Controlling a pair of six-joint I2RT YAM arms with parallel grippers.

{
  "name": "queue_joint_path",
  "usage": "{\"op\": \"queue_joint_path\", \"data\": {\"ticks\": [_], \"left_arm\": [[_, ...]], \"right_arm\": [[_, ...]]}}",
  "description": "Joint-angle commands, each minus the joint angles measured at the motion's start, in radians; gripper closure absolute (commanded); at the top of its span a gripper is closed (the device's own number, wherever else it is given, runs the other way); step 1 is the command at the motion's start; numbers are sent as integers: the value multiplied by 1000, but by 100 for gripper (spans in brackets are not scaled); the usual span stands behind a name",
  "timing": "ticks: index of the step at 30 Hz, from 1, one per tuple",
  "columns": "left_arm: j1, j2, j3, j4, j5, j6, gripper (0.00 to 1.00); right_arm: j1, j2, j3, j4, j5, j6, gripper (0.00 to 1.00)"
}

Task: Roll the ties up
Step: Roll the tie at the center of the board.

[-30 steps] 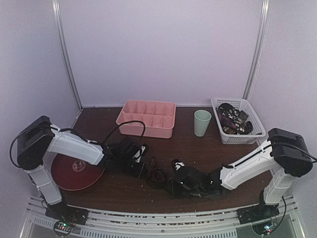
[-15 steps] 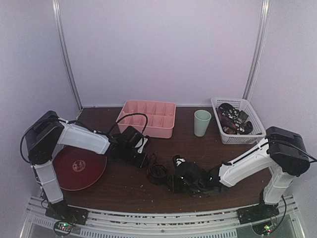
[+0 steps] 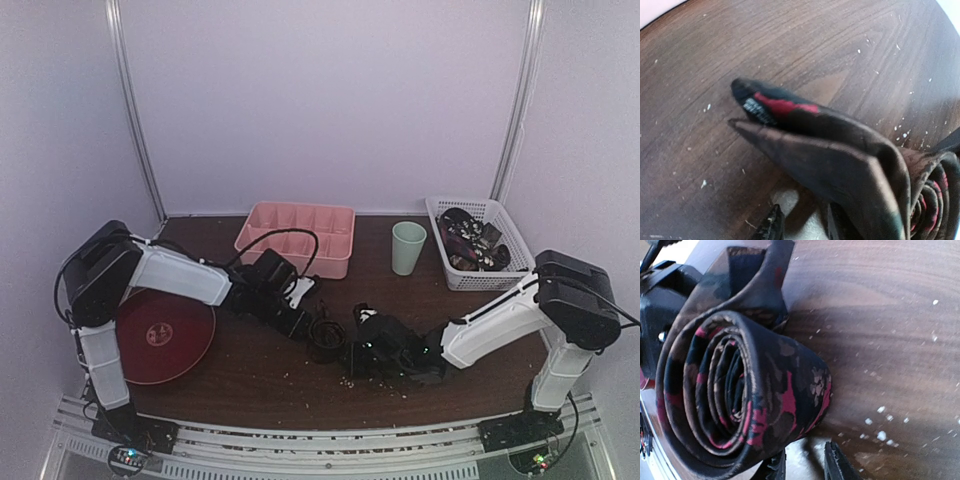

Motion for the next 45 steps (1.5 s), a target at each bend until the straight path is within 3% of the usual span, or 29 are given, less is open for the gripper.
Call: {"op": "queue_joint_path", "data": {"ticks": [1,6,9,14,22,45], "left_arm": [[20,29,41,-28,-51,60,69],[82,3,9,-25,-213,-41,68],[91,-3,18,-37,-236,-40,69],[91,-2,64,-27,-156,-23,70],[90,56,131,12,109,10,73],[90,49,63,31,273,96,68]], "right_arm": [[-23,13,4,-24,2,-26,71],[-27,11,4,-24,1,-26,71],[-29,11,8,-31,1,-27,71],[-38,10,17,-42,2,-32,71],[-52,7,33,-54,10,-48,71],[-72,7,39,-17,0,-99,71]]}}
